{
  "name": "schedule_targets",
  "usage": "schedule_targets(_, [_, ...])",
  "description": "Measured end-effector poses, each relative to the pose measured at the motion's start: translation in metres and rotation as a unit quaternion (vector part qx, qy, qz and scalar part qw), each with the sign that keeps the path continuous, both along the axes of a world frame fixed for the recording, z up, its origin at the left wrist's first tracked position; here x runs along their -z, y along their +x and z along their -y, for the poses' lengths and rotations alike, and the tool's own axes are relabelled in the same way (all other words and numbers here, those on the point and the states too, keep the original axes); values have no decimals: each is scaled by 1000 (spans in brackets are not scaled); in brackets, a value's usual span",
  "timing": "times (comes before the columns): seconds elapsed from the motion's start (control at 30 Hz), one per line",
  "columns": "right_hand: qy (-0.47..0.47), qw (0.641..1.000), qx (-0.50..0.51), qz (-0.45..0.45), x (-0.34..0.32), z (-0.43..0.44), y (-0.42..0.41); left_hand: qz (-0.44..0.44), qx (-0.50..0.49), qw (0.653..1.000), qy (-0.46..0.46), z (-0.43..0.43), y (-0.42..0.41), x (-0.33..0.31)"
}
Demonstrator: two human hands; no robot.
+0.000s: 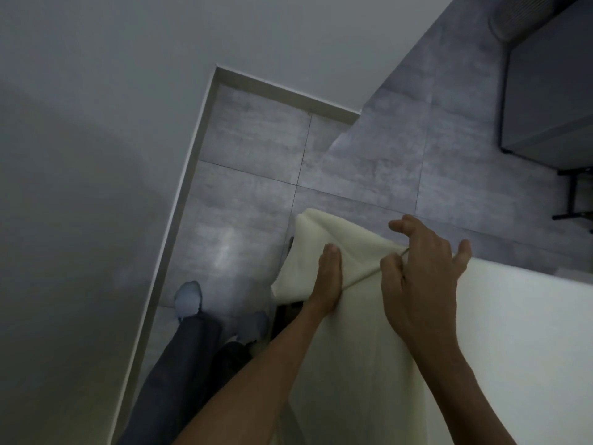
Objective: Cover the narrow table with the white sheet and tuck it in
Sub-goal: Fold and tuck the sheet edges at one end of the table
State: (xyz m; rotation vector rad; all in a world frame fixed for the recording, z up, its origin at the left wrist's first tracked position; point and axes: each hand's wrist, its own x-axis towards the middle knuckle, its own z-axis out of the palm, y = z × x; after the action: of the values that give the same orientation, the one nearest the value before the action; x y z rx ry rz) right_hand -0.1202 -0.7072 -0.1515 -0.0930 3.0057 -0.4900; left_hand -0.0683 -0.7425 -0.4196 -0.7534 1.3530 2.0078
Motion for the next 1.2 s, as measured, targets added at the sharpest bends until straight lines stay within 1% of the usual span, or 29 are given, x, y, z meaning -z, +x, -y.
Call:
schedule_targets(0.07, [-2, 1000, 0, -1, 1, 0, 0, 39, -1, 999, -20, -5, 9, 45])
schedule_targets(0.1, [-4, 1000, 1, 0, 1, 0, 0, 61, 31, 997, -44, 0, 8, 35])
schedule_targets(0.17, [-8, 1000, 3, -1, 0, 1, 1, 62, 77, 993, -70, 22, 3, -4])
schedule_targets(0.23, [-17, 1000, 5, -3, -1, 1, 2, 22, 57, 994, -86, 46, -13, -58])
schedule_targets(0.27, [-21, 1000, 6, -5, -2, 1, 2, -13, 34, 996, -86, 55, -24, -86])
schedule_targets(0.37, [-35, 999, 10, -8, -3, 2, 1, -150, 3, 986, -72, 62, -60, -158])
schedule_targets(0.4, [-39, 999, 11, -10, -4, 3, 1, -197, 22, 978, -72, 57, -65, -170])
schedule_targets(0.47, [-45, 999, 18, -16, -4, 3, 1, -234, 71, 968, -63, 40, -67, -175])
schedule_targets(0.53, [-42, 999, 18, -23, -4, 4, 2, -228, 94, 965, -83, 28, -61, -159])
schedule_targets(0.6, [-47, 998, 12, -29, -3, 4, 2, -237, 98, 958, -128, 27, -56, -142])
schedule_targets(0.63, [-52, 998, 11, -34, -2, 3, 1, -224, 92, 961, -130, 29, -56, -140])
schedule_targets(0.73, [-57, 998, 10, -40, 2, 1, 2, -138, 57, 982, -114, 34, -48, -129])
schedule_targets(0.8, [-71, 997, 16, -40, 3, -1, 2, -113, 54, 986, -111, 32, -39, -101])
schedule_targets(0.87, [-82, 995, 29, -38, 3, 0, 2, -56, 31, 993, -98, 29, -32, -64])
schedule_targets(0.9, [-90, 995, 36, -38, 3, 0, 2, -48, 27, 993, -104, 32, -30, -64])
schedule_targets(0.97, [-113, 991, 56, -37, 2, 1, 2, -61, 8, 991, -115, 43, -35, -103])
schedule_targets(1.07, [-158, 982, 103, -26, -1, 2, 4, -153, -27, 984, -92, 56, -53, -166])
schedule_targets(1.13, [-192, 974, 113, -31, -5, 3, 5, -212, -9, 975, -62, 60, -67, -207])
schedule_targets(1.2, [-241, 963, 115, -37, -11, 3, 6, -245, 45, 968, -33, 59, -78, -237])
